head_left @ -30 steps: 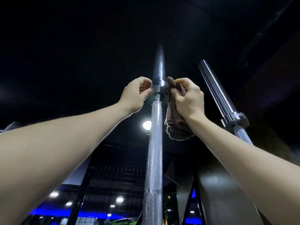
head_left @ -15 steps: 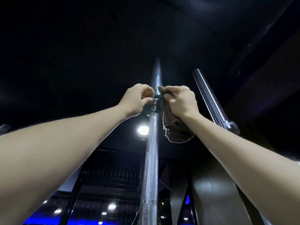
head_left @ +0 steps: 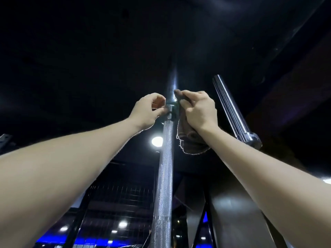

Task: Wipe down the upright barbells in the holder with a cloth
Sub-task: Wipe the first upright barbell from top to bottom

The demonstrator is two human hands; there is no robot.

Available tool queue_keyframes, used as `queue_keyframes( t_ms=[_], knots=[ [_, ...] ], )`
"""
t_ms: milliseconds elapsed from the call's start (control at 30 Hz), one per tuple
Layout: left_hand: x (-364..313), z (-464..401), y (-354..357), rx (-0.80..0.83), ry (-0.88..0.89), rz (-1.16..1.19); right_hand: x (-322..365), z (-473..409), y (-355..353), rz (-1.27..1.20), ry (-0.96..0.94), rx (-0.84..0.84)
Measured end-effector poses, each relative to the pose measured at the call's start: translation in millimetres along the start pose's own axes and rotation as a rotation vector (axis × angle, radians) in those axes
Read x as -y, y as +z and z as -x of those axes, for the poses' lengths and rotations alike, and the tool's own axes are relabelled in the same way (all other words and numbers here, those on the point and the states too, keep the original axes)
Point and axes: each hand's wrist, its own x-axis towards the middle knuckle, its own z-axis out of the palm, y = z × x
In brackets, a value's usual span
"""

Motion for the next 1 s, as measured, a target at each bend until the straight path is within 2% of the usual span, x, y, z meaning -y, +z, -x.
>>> queue_keyframes(
  t_ms=[67, 200, 400, 467, 600, 733, 867, 1000],
  knots=[
    [1.0, -0.4, -1.9, 0.002, -0.017, -0.009, -4.2, -0.7, 2.5, -0.064, 0.081, 0.033],
    [2.6, 0.3, -7.8, 0.002, 0.011, -0.214, -10.1, -3.6, 1.6, -0.042, 0.203, 0.171],
    [-6.8, -3.4, -0.3, 0.013, 0.121, -0.214, 0.0, 2.5, -0.3, 0.003, 0.016, 0.061],
    [-6.4, -4.8, 0.6, 0.003, 0.092, -0.186, -4.4, 1.7, 0.8, -0.027, 0.068, 0.063],
    [-3.5, -3.1, -8.6, 0.113, -0.011, -0.021, -18.6, 1.6, -2.2, -0.005, 0.209, 0.172],
    [-3.7, 2.9, -11.0, 0.122, 0.059, -0.184, -11.5, 0.8, -1.9, -0.062, 0.106, 0.101],
    [-5.3, 2.4, -7.0, 0.057, 0.066, -0.178, -3.1, -0.3, -1.2, -0.028, 0.044, 0.039],
    [-2.8, 0.2, -12.8, 0.061, -0.009, -0.12, -7.5, -1.9, -2.5, -0.024, 0.113, 0.163]
  ],
)
